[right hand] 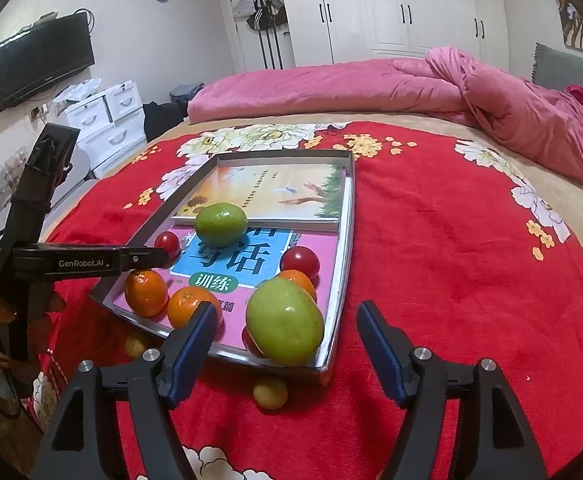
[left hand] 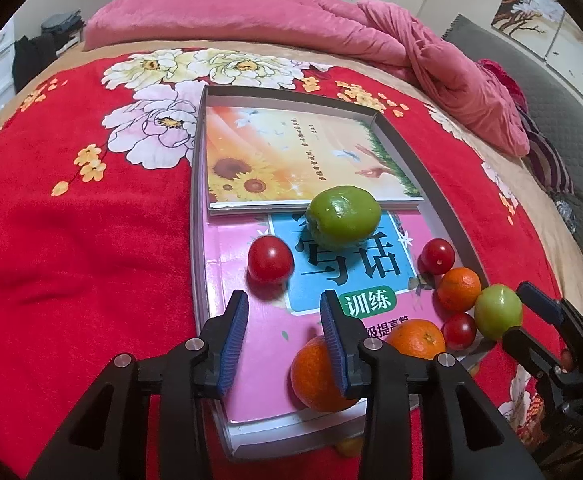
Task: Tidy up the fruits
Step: 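Open both tools to release the tomato and green apple in the tray, then withdraw both tools toward the kiwi and small yellow fruit on the bedspread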
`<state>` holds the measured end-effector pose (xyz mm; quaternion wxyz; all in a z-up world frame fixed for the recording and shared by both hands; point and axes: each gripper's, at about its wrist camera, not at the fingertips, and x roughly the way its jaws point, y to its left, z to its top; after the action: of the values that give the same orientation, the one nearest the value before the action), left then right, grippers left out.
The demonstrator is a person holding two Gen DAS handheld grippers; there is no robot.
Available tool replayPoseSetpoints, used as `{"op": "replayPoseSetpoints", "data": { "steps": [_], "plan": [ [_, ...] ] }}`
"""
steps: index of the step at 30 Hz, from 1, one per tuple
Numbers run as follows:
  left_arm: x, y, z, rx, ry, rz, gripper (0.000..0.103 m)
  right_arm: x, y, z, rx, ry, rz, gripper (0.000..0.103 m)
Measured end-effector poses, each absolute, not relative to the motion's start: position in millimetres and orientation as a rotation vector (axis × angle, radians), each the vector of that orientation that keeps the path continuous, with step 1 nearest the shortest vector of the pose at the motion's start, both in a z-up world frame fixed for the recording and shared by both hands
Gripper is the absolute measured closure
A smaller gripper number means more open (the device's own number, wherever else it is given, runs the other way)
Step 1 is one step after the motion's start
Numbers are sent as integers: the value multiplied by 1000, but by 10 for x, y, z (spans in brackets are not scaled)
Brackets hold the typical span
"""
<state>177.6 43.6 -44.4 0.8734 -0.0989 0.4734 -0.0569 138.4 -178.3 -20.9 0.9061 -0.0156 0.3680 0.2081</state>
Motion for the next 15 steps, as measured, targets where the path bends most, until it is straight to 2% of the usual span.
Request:
{"op": "replayPoseSetpoints", "data": {
  "steps": [5, 10, 15],
  "plan": [
    [1769, 428, -429, -203, 987, -119, 61, 1389, -1792, -203, -29, 757, 419, 26],
    [1738, 414, -381, -203, 977, -123, 53, 1381, -1797, -188, -26, 751, 415, 25],
    [1712, 405, -363, -200, 975, -119, 49, 1377, -1807, -173, -16, 748, 415, 19]
  ]
}}
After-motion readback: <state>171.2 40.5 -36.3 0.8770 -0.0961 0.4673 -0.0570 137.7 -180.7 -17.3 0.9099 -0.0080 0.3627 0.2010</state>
